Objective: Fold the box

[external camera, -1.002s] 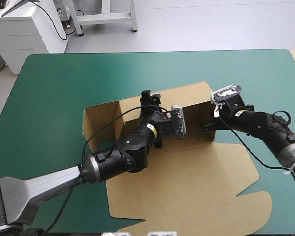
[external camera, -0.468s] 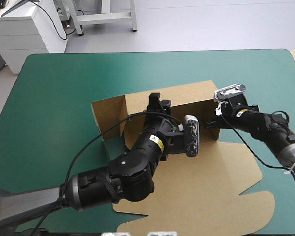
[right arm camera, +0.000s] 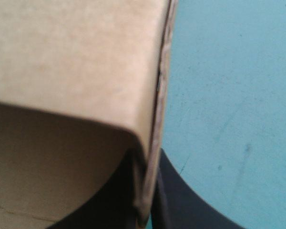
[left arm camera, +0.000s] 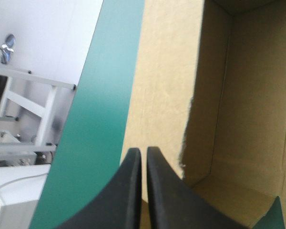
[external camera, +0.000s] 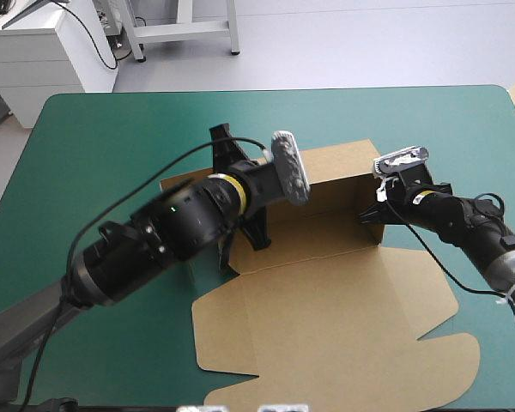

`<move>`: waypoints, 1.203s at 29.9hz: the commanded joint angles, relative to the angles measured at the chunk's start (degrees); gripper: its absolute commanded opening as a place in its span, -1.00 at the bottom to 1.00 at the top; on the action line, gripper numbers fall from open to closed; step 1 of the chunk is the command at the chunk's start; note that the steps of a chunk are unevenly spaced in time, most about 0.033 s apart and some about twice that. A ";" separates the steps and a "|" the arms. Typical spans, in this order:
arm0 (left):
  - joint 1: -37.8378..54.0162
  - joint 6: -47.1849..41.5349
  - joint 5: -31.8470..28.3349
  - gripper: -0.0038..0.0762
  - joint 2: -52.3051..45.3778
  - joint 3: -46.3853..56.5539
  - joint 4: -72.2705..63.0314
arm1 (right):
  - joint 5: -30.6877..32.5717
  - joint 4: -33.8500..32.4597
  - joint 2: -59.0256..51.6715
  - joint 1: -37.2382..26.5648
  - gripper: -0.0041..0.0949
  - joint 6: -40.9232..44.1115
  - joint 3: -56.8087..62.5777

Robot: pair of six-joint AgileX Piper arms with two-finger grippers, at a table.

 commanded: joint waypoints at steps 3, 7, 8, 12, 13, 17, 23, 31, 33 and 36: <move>12.94 0.67 -1.96 -0.86 -3.34 -4.46 -9.01 | -3.20 -0.22 -1.69 -0.14 -0.95 -0.04 -1.62; 23.52 0.43 -0.60 -0.86 -4.73 -4.34 -19.83 | -3.00 -0.22 -1.69 -0.14 -0.95 -0.04 -1.62; 26.11 0.43 -0.19 -0.86 -5.01 -4.10 -22.58 | -3.00 -0.22 -1.69 -0.14 -0.95 -0.04 -1.62; 33.72 0.43 -1.19 -0.86 -7.13 -1.50 -27.89 | -2.82 -0.34 -1.69 -0.14 -0.95 -0.04 -1.62; 35.02 0.43 -1.43 -0.86 -7.80 -0.61 -27.89 | -2.58 -0.34 -1.69 -0.14 -0.95 -0.04 -1.62; 38.07 0.43 -3.77 -0.87 -11.17 4.34 -27.89 | -2.46 -0.55 -1.69 -0.14 -0.95 -0.04 -1.62; 39.00 -3.91 -11.34 -0.92 -18.69 16.20 -26.40 | 0.55 -1.31 -1.93 -0.14 -0.95 -0.04 -2.63; 39.00 -7.27 -13.50 -0.92 -28.78 30.16 -21.63 | 10.88 -1.71 -1.93 -0.14 -0.95 2.24 -8.90; 39.00 -10.12 -13.50 -0.92 -30.54 32.31 -18.14 | 14.51 -2.01 -1.93 -0.14 -0.95 3.78 -11.01; 39.00 -13.03 -12.87 -0.92 -32.80 35.37 -14.20 | 23.17 -3.27 -1.74 -0.14 -0.95 6.16 -14.39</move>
